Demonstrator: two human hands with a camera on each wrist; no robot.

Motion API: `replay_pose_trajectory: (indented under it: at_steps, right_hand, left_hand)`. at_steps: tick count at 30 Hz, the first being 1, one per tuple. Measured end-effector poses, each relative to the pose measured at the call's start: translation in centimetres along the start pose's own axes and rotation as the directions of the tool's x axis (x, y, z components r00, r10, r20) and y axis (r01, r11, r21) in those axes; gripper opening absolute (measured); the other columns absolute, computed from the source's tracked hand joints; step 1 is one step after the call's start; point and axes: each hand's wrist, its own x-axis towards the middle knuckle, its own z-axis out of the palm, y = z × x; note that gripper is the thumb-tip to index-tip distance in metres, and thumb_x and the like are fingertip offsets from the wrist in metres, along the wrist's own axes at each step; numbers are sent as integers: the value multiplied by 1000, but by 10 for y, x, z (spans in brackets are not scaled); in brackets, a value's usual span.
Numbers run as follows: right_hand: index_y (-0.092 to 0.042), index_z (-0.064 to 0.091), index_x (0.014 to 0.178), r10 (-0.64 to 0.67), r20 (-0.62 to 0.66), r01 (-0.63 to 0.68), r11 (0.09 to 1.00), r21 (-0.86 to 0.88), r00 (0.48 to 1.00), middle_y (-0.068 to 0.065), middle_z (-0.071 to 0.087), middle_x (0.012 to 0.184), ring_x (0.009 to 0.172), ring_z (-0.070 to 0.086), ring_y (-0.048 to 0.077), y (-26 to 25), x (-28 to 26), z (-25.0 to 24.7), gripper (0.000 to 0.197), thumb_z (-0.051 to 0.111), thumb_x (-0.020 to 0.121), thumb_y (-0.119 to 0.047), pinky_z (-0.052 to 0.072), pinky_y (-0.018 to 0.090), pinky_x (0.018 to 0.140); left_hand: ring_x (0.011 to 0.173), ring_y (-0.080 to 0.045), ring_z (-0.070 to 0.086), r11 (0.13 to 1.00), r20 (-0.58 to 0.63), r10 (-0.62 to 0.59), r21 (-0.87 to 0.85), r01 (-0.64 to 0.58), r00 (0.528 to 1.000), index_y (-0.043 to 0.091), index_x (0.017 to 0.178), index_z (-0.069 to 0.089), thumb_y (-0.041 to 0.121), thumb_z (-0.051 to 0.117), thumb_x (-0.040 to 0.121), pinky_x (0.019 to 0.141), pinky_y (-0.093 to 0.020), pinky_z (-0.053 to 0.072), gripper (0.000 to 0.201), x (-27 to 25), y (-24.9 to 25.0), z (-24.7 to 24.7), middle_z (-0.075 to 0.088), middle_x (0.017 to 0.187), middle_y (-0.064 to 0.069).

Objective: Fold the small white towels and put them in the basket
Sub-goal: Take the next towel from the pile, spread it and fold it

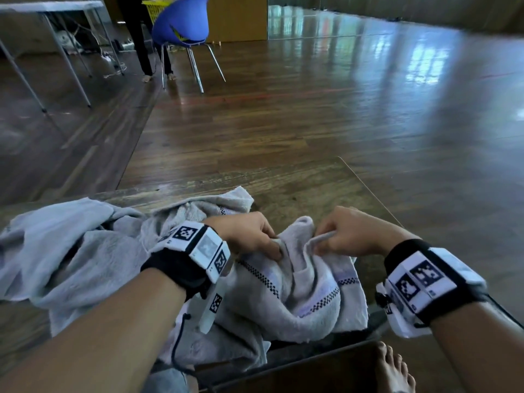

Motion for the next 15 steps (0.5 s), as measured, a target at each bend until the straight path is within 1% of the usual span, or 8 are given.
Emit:
replay_pose_trajectory:
  at_steps: [3, 6, 8, 10, 12, 13, 14, 15]
  right_hand:
    - [-8, 68, 69, -56, -287, 56, 998, -10, 956, 4, 64, 61, 62, 58, 27, -12, 5, -28, 28, 71, 80, -34, 48, 33, 58]
    - [-14, 67, 72, -94, -596, 110, 994, -10, 798, 1, 61, 60, 63, 58, 12, -26, 30, -84, 22, 68, 84, -32, 44, 32, 60]
    - [-27, 72, 75, -118, -711, 194, 981, 27, 693, -12, 70, 68, 72, 63, -1, -38, 44, -126, 13, 67, 84, -35, 48, 29, 70]
    - [-18, 81, 90, -116, -754, 172, 985, -4, 647, 6, 78, 102, 106, 70, 26, -39, 56, -161, 20, 65, 85, -28, 50, 40, 93]
    - [6, 76, 95, -102, -785, 88, 994, -61, 611, 30, 70, 110, 114, 59, 48, -31, 66, -186, 25, 64, 89, -16, 41, 42, 99]
    - [9, 74, 94, -70, -801, 58, 997, -44, 594, 33, 69, 107, 111, 58, 51, -26, 68, -193, 25, 64, 90, -14, 41, 41, 100]
    - [6, 75, 92, -36, -808, 50, 999, -8, 589, 31, 71, 102, 105, 61, 51, -20, 71, -198, 23, 64, 91, -14, 44, 42, 102]
    - [0, 77, 92, -5, -804, 51, 998, 32, 594, 27, 73, 98, 99, 65, 47, -15, 72, -200, 19, 65, 92, -14, 50, 47, 99]
  left_hand:
    - [69, -12, 65, 991, -264, 131, 60, -120, 956, 10, 86, 77, 31, 74, 85, 66, -35, 55, 21, -11, 6, -25, 75, 86, -10]
    - [60, -4, 59, 958, -608, 217, -16, -285, 764, 14, 77, 74, 24, 73, 87, 53, -22, 49, 14, -15, 17, -68, 73, 69, -1]
    - [60, -7, 51, 959, -760, 213, 43, -279, 614, 11, 75, 72, 25, 73, 86, 52, -26, 44, 17, -14, 27, -103, 66, 63, 0]
    - [63, -12, 40, 977, -848, 185, 101, -190, 497, 2, 75, 67, 30, 72, 84, 55, -30, 33, 29, -15, 31, -137, 50, 63, -6]
    - [74, -15, 29, 991, -892, 113, 68, -119, 438, -1, 76, 66, 36, 68, 78, 59, -31, 31, 38, -19, 30, -165, 40, 69, -11]
    - [74, -9, 41, 995, -902, 77, 46, -83, 426, -1, 79, 68, 37, 67, 77, 59, -32, 35, 37, -21, 27, -176, 41, 70, -11]
    - [70, -17, 33, 998, -905, 40, 14, -66, 425, 2, 85, 72, 34, 69, 79, 60, -35, 43, 32, -22, 26, -183, 46, 70, -12]
    - [63, -21, 45, 997, -901, 9, -26, -75, 434, 7, 90, 76, 30, 71, 83, 62, -39, 52, 24, -23, 25, -187, 53, 71, -12]
